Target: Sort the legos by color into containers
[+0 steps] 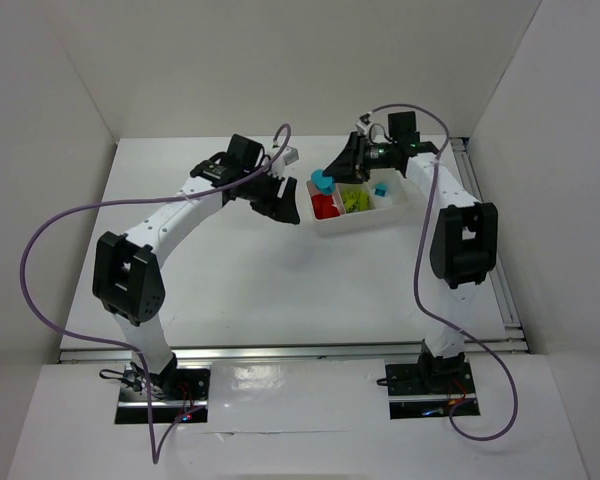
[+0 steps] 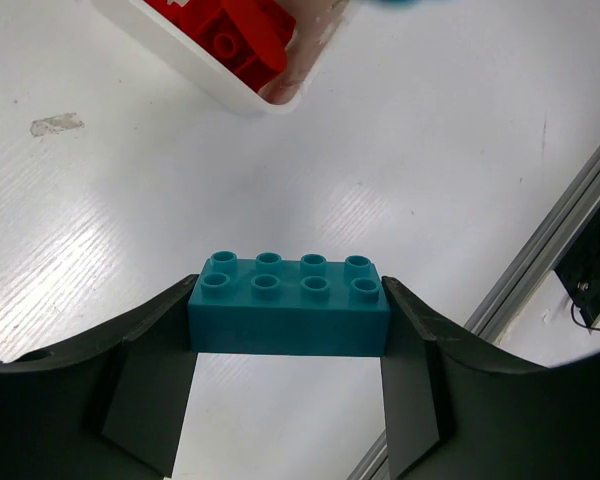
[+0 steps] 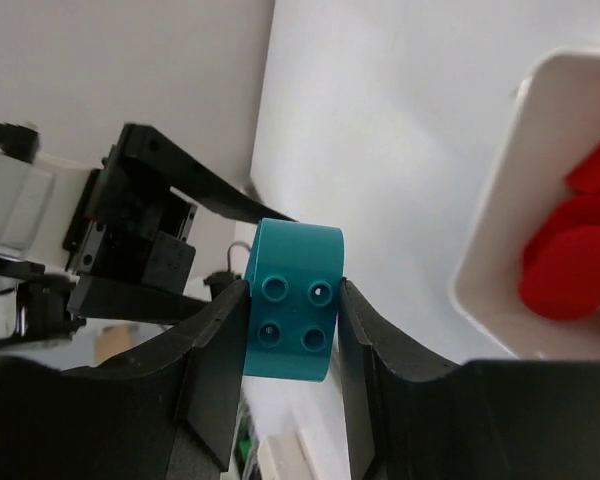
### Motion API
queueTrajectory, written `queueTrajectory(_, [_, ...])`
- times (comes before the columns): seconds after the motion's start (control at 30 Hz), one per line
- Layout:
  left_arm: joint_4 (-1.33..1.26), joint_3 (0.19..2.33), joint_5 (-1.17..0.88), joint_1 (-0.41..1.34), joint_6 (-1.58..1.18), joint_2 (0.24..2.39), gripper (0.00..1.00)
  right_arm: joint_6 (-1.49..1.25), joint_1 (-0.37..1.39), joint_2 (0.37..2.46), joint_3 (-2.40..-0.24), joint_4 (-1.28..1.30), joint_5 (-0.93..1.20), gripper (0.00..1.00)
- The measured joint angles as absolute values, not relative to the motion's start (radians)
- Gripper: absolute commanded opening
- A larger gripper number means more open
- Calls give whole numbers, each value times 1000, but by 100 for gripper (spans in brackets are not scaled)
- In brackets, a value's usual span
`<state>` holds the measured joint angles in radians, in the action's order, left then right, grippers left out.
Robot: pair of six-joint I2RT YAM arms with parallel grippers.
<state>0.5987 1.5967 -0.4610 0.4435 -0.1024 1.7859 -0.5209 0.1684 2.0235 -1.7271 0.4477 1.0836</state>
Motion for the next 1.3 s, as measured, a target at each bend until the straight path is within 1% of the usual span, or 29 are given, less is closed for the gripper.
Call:
queueTrajectory(0.13, [598,1597,-461,442,-104,1786,0,-507,105,1976,-1729,457,979,13])
queueTrajectory(0.23, [598,1597,-464,442,-107,1786,0,-453,98,1960,-1750,522,783,13])
queueTrajectory(0.3, [599,1597,-470,442,-112,1786,0,-413,98,1949,-1755,567,571,13])
queueTrajectory(0.4, [612,1623,-483,442,-136,1795,0,-372,95,1938,-1747,600,358,13])
queueTrajectory(0.5, [613,1682,-487,450,-168,1819,0,-340,80,1937,-1746,610,208,13])
queueTrajectory(0.63, [611,1766,-480,490,-223,1862,0,-305,56,1941,-1749,612,86,15])
queueTrajectory(0.77, [608,1845,-476,532,-283,1918,0,-278,43,1980,-1775,609,12,22])
queueTrajectory(0.93, [613,1920,-475,561,-323,1983,0,-263,43,2018,-1775,607,-31,23])
queueTrajectory(0.97, [613,1934,-474,564,-325,1995,0,-262,43,2022,-1775,607,-35,25])
queueTrajectory(1.0, [613,1943,-474,566,-326,2001,0,-262,43,2024,-1775,607,-38,30])
queueTrajectory(1.03, [614,1952,-474,567,-329,2007,0,-262,43,2025,-1775,607,-38,41])
queueTrajectory(1.07, [613,1957,-474,569,-332,2010,0,-261,43,2025,-1775,607,-39,68])
queueTrajectory(1.1, [613,1959,-474,569,-337,2011,0,-263,43,2026,-1775,606,-39,74])
queueTrajectory(1.2, [614,1960,-477,569,-341,2013,0,-254,43,2026,-1781,608,-43,84])
queueTrajectory(1.3, [622,1968,-485,569,-340,2019,0,-252,43,2025,-1792,608,-41,86])
